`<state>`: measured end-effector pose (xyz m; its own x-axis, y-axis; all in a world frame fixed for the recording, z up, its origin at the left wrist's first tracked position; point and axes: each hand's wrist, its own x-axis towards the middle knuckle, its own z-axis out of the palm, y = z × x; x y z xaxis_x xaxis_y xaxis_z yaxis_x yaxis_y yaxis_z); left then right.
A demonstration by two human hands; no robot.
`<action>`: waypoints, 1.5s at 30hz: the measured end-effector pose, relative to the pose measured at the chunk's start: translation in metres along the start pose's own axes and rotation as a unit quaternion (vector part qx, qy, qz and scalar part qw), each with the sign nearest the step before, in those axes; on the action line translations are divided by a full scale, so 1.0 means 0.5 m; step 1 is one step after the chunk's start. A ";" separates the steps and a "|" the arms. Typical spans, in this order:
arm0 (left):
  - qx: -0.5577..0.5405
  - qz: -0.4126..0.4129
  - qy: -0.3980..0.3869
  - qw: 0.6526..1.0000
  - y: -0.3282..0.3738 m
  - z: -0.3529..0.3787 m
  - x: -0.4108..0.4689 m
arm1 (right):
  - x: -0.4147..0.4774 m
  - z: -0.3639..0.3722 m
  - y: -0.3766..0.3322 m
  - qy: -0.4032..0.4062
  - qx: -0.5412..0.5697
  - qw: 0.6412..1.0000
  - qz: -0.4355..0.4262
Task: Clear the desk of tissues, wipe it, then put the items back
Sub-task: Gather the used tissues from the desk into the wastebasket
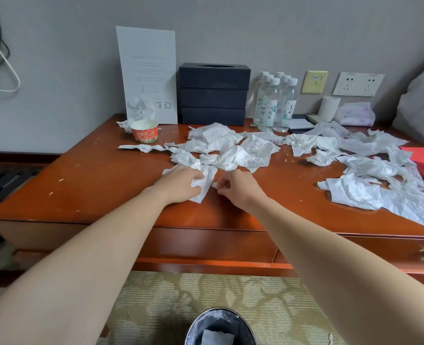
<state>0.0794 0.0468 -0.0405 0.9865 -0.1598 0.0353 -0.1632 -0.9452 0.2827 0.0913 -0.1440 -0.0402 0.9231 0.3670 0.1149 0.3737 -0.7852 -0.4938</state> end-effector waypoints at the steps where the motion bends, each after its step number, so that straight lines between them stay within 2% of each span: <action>1: -0.003 -0.001 0.011 1.000 -0.002 0.002 0.000 | 0.002 -0.002 0.004 0.004 0.001 1.000 0.006; 6: 0.028 0.011 0.046 0.998 -0.002 -0.009 0.002 | 0.001 -0.031 0.032 0.038 0.009 0.997 0.068; 13: 0.080 0.029 0.082 0.993 -0.003 -0.013 0.022 | 0.039 -0.088 0.062 0.091 0.008 0.991 0.098; 21: 0.091 0.042 0.059 0.993 -0.013 -0.005 0.046 | 0.099 -0.051 0.073 -0.035 0.028 0.995 0.086; 30: 0.068 0.024 0.081 0.994 0.015 -0.003 0.024 | 0.064 -0.042 0.066 0.031 -0.011 0.998 0.058; 37: 0.062 0.027 0.059 0.996 0.043 -0.014 -0.018 | 0.024 -0.071 0.058 -0.041 -0.044 0.992 0.108; 42: 0.024 0.017 0.017 0.999 0.053 -0.020 -0.042 | -0.015 -0.080 0.059 -0.022 -0.055 0.993 0.103; 45: 0.063 0.022 0.032 0.997 0.054 -0.026 -0.052 | -0.034 -0.082 0.065 0.002 -0.038 0.993 0.109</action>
<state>0.0496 0.0291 -0.0213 0.9764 -0.1868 0.1081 -0.2023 -0.9666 0.1574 0.0912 -0.1963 -0.0226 0.9832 0.1817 0.0163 0.1702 -0.8815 -0.4405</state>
